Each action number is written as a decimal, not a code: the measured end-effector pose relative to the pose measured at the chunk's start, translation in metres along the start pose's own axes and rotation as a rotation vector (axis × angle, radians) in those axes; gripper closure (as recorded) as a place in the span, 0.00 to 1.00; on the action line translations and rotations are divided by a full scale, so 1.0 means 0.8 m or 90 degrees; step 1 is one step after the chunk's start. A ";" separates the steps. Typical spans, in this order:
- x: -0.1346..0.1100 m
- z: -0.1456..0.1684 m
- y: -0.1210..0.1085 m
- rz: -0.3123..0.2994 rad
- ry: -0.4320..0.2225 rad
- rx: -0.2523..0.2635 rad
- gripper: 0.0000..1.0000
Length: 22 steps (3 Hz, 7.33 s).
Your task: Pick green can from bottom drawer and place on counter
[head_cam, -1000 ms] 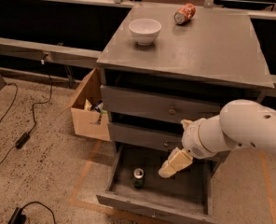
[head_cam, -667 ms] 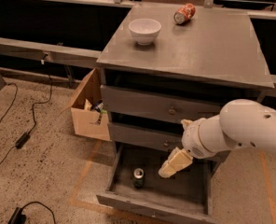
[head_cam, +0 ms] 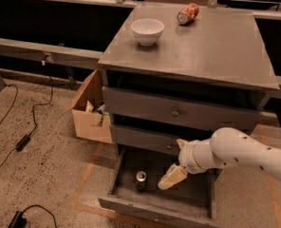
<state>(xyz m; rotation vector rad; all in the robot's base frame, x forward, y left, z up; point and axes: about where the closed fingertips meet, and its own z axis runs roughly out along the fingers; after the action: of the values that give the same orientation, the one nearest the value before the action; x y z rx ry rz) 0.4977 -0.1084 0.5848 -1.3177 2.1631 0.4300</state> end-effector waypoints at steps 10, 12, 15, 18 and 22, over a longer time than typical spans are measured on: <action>0.192 0.441 -0.058 0.079 -0.176 -0.054 0.00; 0.184 0.481 -0.062 0.042 -0.184 -0.026 0.00; 0.185 0.513 -0.075 0.016 -0.188 -0.031 0.62; 0.186 0.342 -0.036 0.055 -0.240 -0.026 1.00; 0.096 0.027 -0.061 0.044 -0.305 -0.070 1.00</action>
Offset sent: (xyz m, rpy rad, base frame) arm 0.0374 -0.0108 -0.1959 0.1567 -0.0184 0.0995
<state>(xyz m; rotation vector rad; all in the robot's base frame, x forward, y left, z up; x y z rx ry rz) 0.5201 -0.1740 0.5215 -1.0631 1.8047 0.8122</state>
